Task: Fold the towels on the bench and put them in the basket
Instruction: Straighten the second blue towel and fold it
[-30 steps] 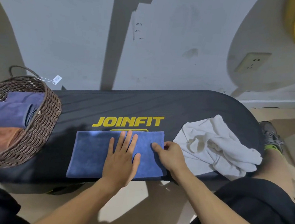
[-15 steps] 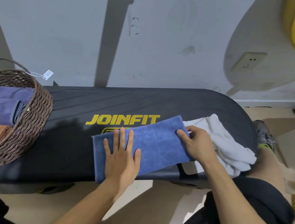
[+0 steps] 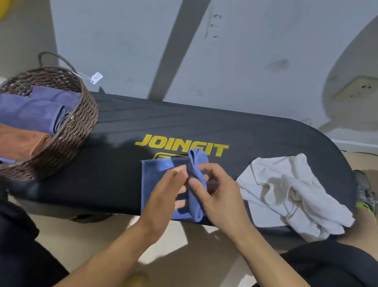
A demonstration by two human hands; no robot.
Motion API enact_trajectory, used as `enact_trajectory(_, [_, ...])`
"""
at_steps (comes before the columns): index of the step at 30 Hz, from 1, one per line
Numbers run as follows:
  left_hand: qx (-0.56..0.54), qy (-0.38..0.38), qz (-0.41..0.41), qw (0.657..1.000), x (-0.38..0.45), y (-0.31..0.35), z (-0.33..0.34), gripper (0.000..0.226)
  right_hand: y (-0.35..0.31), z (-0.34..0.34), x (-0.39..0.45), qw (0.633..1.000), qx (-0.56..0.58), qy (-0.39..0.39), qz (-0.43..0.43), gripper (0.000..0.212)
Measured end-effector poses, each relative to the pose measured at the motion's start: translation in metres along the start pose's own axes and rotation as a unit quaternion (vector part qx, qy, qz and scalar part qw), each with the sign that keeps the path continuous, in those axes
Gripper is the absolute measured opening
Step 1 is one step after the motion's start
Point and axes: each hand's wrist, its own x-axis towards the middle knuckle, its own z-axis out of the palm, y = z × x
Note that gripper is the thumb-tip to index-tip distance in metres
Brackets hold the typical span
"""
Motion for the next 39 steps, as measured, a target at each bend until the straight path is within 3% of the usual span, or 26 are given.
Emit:
enact_trajectory(4, [-0.044, 0.077, -0.044, 0.995, 0.009, -0.003, -0.013, 0.031, -0.005, 0.027, -0.002, 0.993, 0.039, -0.11, 0.013, 0.034])
enact_trajectory(6, [0.006, 0.13, -0.044, 0.99, 0.015, -0.012, -0.025, 0.026, -0.001, 0.033, -0.005, 0.989, 0.055, -0.141, 0.0, 0.035])
enact_trajectory(8, [0.073, 0.163, -0.037, 0.983, 0.022, -0.021, -0.039, 0.012, 0.005, 0.032, -0.004, 0.995, 0.027, -0.094, -0.027, 0.035])
enact_trajectory(11, [0.105, 0.169, -0.063, 0.978, 0.03, -0.03, -0.054, 0.011, 0.019, 0.025, 0.004, 0.989, -0.128, -0.012, -0.08, 0.032])
enact_trajectory(16, [0.139, 0.18, -0.05, 0.972, 0.04, -0.038, -0.066, 0.012, 0.042, 0.025, 0.015, 0.963, -0.245, -0.076, -0.077, 0.049])
enact_trajectory(22, [0.264, 0.228, 0.0, 0.937, 0.042, -0.042, -0.075, 0.006, 0.048, 0.036, 0.015, 0.949, -0.272, -0.088, -0.132, 0.045])
enact_trajectory(25, [0.352, 0.237, 0.016, 0.905, 0.039, -0.043, -0.084, 0.007, 0.049, 0.04, 0.013, 0.934, -0.309, -0.097, -0.151, 0.044])
enact_trajectory(30, [0.371, 0.235, 0.028, 0.898, 0.042, -0.043, -0.092, 0.008, 0.051, 0.043, 0.013, 0.922, -0.336, -0.103, -0.162, 0.046])
enact_trajectory(36, [0.435, 0.144, 0.109, 0.882, 0.051, -0.034, -0.101, 0.042, 0.052, 0.045, 0.009, 0.906, -0.37, -0.114, -0.173, 0.047])
enact_trajectory(39, [0.444, 0.168, 0.118, 0.872, 0.054, -0.031, -0.11, 0.041, 0.051, 0.042, 0.01, 0.908, -0.353, -0.145, -0.175, 0.048])
